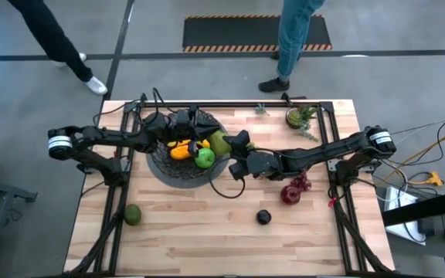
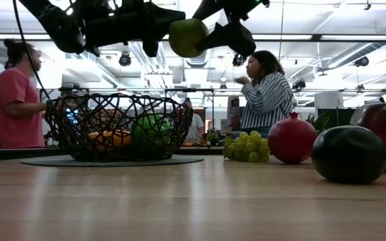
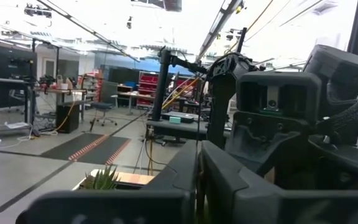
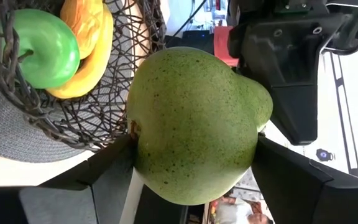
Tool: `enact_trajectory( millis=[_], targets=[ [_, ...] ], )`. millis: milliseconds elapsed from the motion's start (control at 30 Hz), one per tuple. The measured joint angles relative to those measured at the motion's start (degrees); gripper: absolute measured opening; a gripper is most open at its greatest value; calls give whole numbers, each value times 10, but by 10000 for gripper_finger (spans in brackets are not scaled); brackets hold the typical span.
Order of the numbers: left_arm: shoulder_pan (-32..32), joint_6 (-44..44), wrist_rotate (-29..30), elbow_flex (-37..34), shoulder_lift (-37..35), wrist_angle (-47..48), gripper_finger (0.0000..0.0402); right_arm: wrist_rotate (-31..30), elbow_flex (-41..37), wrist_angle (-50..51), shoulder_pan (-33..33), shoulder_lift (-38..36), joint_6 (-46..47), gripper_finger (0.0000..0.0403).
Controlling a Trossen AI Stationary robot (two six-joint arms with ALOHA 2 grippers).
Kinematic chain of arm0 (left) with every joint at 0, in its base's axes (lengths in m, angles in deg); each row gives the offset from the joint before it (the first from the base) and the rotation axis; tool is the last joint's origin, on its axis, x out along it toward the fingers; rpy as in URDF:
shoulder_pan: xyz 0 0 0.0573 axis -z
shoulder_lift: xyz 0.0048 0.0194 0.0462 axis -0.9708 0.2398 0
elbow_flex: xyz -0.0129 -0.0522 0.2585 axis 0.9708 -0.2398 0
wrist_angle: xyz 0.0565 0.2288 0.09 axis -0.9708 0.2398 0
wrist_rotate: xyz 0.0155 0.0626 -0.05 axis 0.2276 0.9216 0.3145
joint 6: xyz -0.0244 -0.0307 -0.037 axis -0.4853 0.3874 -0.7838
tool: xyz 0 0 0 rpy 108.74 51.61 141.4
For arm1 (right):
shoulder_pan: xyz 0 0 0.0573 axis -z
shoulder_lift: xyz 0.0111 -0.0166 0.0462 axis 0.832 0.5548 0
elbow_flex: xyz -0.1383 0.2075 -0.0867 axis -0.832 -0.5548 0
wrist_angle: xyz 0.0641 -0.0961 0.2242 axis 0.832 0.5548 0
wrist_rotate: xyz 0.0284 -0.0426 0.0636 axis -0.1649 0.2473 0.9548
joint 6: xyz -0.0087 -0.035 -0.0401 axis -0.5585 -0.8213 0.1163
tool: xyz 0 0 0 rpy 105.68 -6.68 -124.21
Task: Build produce basket
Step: Put the pear into the basket
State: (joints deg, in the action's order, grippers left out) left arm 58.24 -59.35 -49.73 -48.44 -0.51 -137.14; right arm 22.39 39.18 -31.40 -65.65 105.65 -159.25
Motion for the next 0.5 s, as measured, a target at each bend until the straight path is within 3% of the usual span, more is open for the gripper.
enact_trajectory(
  millis=[267,500],
  targets=[
    [0,0,0,0,0,3,1,0,0,-6,0,0,11,351],
    [0,0,0,0,0,3,0,1,0,-7,0,0,44,361]
  ],
)
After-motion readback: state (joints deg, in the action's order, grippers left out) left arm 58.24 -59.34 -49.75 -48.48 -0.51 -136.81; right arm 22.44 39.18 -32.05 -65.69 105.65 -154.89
